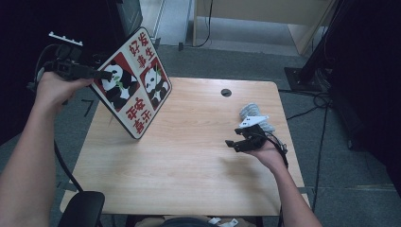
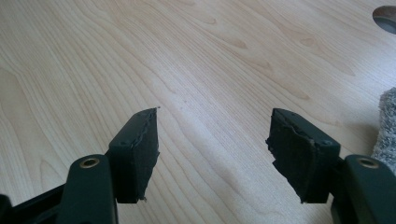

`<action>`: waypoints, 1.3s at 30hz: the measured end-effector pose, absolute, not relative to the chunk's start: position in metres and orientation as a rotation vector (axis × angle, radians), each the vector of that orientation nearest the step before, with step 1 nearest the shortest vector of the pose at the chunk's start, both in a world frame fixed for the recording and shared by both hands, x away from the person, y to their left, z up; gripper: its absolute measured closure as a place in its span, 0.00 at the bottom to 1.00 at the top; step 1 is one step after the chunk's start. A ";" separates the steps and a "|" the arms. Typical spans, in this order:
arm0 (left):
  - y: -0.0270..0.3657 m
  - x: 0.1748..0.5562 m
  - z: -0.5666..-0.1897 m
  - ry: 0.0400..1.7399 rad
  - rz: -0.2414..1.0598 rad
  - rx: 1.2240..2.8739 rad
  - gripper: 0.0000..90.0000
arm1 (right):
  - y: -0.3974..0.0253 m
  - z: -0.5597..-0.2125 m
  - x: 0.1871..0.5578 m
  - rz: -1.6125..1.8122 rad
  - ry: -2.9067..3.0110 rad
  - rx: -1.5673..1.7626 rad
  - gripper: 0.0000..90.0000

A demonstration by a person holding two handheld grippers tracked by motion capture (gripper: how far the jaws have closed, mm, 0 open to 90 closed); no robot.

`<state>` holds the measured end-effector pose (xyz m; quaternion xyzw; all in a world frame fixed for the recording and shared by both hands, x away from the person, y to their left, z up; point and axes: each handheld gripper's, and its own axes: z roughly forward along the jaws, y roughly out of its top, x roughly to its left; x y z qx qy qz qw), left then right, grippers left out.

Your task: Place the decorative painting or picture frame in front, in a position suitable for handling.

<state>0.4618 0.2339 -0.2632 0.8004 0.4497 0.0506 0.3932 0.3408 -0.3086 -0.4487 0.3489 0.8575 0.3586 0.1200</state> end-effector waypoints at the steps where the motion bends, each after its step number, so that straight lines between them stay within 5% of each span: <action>1: 0.234 0.466 -0.262 1.135 0.129 2.040 0.50 | -0.309 -0.448 0.341 1.051 2.504 1.018 0.38; 17: 0.220 0.512 -0.249 1.146 0.075 2.119 0.55 | -0.310 -0.449 0.341 1.044 2.509 1.018 0.37; 39: 0.187 0.552 -0.254 1.183 0.033 2.264 0.77 | -0.312 -0.449 0.342 1.043 2.508 1.025 0.38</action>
